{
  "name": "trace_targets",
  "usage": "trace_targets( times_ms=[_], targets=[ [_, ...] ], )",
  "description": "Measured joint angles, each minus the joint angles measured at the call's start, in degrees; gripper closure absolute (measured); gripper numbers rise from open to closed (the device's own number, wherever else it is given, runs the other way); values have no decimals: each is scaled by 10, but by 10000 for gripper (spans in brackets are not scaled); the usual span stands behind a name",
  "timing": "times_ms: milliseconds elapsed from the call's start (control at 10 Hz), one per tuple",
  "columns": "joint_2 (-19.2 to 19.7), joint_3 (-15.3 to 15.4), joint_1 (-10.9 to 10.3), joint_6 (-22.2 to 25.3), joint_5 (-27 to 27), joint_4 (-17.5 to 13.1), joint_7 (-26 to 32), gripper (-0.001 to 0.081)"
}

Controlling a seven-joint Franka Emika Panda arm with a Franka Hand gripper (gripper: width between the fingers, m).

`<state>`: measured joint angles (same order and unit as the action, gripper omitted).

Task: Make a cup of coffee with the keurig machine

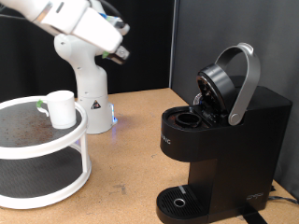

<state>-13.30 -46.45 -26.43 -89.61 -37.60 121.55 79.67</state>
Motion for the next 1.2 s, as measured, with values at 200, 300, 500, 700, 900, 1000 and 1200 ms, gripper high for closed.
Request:
trace_targets(
  times_ms=[200, 300, 500, 700, 900, 1000, 1200],
  targets=[
    [1, 35, -8, -53, 0, -3, -38, 356],
    [9, 41, -10, -62, 0, -8, -46, 356],
    [9, 39, -11, -52, -16, -8, -45, 356],
    [8, 54, -12, -64, -35, -12, -75, 356],
    [7, 83, -15, -84, -35, -18, -119, 356],
    [7, 95, -15, -96, -34, -19, -133, 356],
    [7, 112, -16, -103, -36, -19, -146, 356]
  ],
)
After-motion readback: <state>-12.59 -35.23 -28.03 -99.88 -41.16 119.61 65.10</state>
